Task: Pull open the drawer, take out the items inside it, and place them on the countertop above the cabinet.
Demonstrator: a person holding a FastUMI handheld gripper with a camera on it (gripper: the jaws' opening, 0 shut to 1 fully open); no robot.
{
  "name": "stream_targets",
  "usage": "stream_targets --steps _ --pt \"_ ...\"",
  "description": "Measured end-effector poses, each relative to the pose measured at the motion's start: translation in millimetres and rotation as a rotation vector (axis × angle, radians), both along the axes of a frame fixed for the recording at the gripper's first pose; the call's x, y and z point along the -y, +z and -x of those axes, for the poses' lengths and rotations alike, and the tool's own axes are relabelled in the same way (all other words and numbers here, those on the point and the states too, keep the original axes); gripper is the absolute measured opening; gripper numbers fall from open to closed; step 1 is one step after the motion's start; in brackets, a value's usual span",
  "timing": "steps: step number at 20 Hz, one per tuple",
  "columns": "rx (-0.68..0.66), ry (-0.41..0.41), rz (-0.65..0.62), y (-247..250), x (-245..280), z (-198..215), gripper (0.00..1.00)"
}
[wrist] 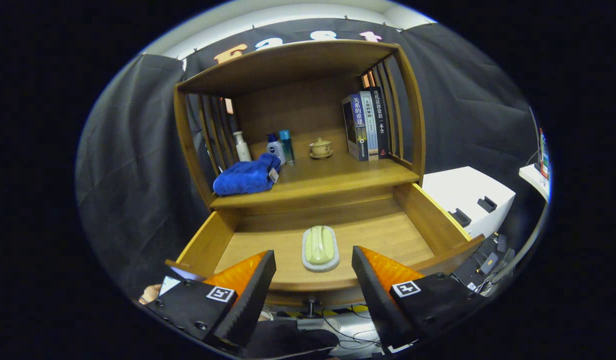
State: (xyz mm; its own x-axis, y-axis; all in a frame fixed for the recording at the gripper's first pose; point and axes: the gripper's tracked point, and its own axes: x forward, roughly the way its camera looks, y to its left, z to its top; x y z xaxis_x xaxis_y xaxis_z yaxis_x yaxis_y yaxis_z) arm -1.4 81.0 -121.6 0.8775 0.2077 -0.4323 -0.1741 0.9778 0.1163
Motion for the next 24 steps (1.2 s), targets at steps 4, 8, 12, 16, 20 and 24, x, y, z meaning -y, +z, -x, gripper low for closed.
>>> stream_targets --steps 4,8,12,16,20,24 --pt "-0.050 0.022 0.037 -7 -11 -40 0.98" --pt "-0.167 0.076 0.098 -32 -25 -71 0.99" --pt "-0.299 0.096 0.168 -66 -29 -95 0.99" --pt "-0.434 0.086 0.155 -90 -31 -110 0.99" --pt "-0.548 0.066 0.170 -112 -30 -116 0.91" --pt "-0.609 0.050 0.230 -131 -19 -122 0.74"
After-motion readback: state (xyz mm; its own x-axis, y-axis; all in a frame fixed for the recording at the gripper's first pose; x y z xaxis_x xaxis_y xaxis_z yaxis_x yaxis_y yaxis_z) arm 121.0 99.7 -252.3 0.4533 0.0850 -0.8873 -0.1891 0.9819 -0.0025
